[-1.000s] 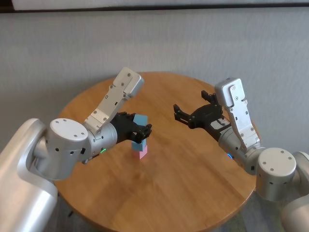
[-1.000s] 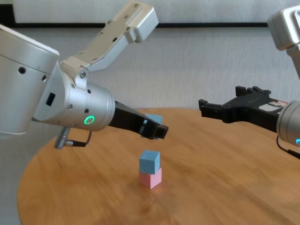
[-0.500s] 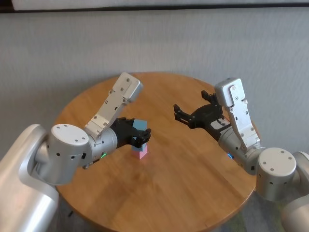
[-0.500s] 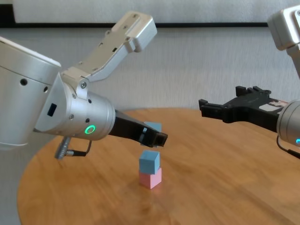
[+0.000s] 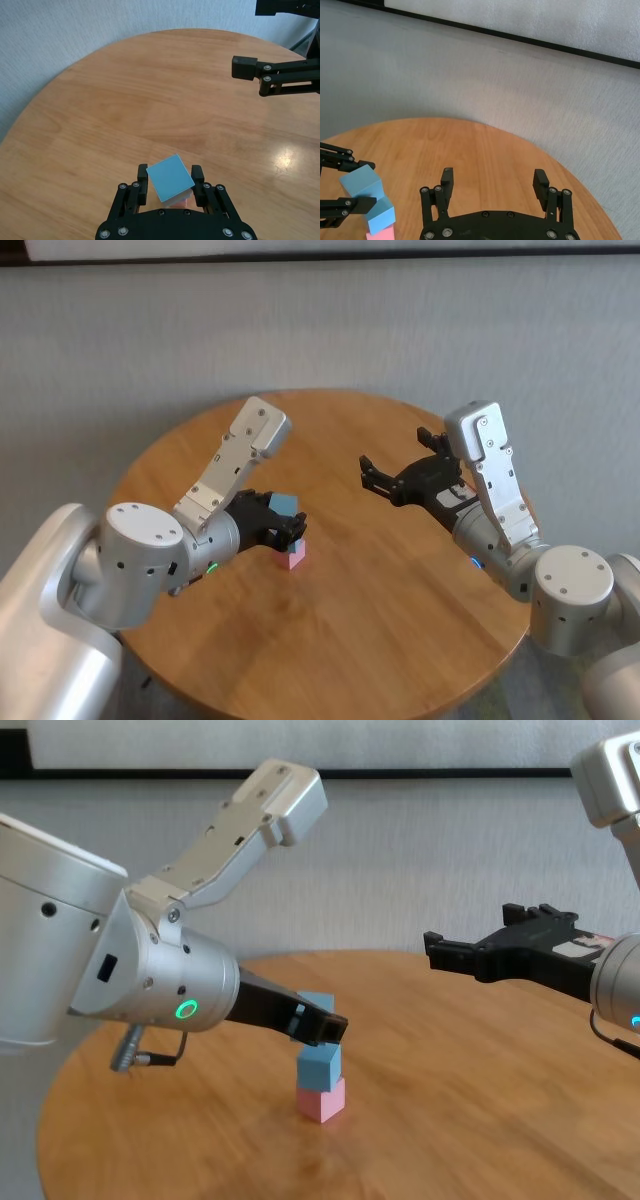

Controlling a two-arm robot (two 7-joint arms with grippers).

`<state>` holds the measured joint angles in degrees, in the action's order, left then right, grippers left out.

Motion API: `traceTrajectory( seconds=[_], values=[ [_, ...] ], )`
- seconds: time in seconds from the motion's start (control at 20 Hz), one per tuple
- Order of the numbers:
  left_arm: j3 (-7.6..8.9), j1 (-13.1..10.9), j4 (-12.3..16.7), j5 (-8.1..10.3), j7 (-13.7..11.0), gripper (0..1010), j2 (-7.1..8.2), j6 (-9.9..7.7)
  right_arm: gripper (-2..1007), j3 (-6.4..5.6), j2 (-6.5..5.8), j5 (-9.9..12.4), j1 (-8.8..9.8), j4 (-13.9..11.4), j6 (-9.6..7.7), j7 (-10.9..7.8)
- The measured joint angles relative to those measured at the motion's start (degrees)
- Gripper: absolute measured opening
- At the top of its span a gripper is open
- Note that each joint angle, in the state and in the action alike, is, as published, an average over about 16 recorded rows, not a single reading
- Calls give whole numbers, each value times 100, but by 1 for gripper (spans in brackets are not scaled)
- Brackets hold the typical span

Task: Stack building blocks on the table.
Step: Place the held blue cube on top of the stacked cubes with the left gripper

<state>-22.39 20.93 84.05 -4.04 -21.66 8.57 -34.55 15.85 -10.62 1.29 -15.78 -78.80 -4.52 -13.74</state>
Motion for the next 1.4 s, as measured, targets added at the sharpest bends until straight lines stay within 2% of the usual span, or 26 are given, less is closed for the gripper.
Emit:
traceTrajectory(
  seconds=[1.4],
  values=[
    [52, 89, -398, -18, 76, 542, -101, 181, 1005, 0, 0, 0, 0, 0, 0, 0]
  ],
)
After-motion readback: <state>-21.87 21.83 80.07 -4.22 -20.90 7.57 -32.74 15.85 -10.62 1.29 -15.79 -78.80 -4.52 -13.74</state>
